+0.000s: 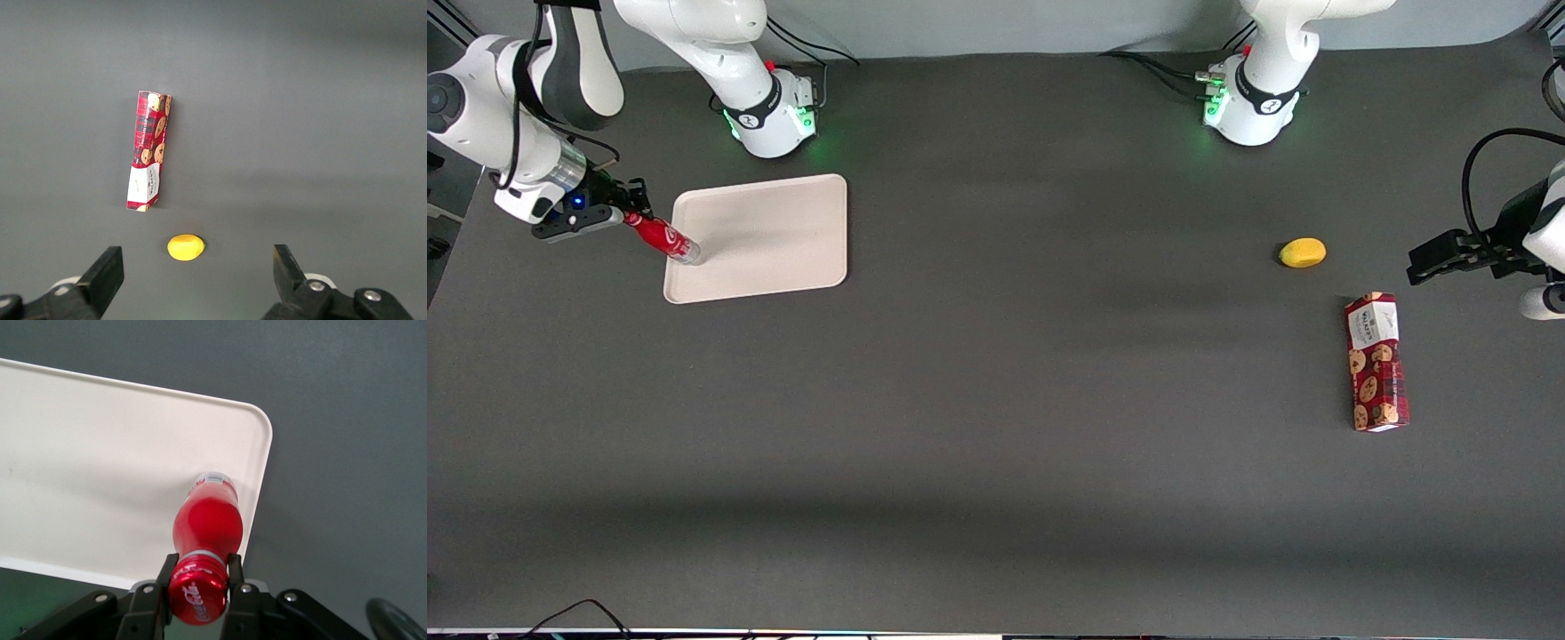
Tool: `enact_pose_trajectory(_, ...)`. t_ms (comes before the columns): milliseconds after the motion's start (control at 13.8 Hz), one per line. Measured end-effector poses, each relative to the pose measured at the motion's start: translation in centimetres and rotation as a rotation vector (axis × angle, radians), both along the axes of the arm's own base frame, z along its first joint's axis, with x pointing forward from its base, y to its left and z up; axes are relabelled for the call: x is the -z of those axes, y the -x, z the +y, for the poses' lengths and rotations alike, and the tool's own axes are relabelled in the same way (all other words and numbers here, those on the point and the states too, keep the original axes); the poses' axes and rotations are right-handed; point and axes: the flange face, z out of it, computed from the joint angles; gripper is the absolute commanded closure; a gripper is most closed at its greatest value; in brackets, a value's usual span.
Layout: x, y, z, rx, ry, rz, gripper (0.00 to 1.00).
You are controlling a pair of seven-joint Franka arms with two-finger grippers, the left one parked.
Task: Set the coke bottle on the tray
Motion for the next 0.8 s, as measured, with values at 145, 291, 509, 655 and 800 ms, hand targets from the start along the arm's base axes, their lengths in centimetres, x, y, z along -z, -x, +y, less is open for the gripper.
enact_pose_trajectory(145, 0.7, 0.0, 0.0, -0.001, -0.002, 0.009, 0.66)
enact_pose_trajectory(291, 1.0, 0.0, 0.0, -0.001, -0.002, 0.011, 0.35)
enact_pose_trajectory(509, 1.3, 0.1, -0.3, 0.010, -0.007, 0.012, 0.02)
enact_pose_trajectory(655, 1.5, 0.2, -0.7, 0.020, -0.010, 0.010, 0.00)
enact_pose_trajectory(800, 1.5, 0.1, -0.8, 0.022, -0.009, 0.008, 0.00)
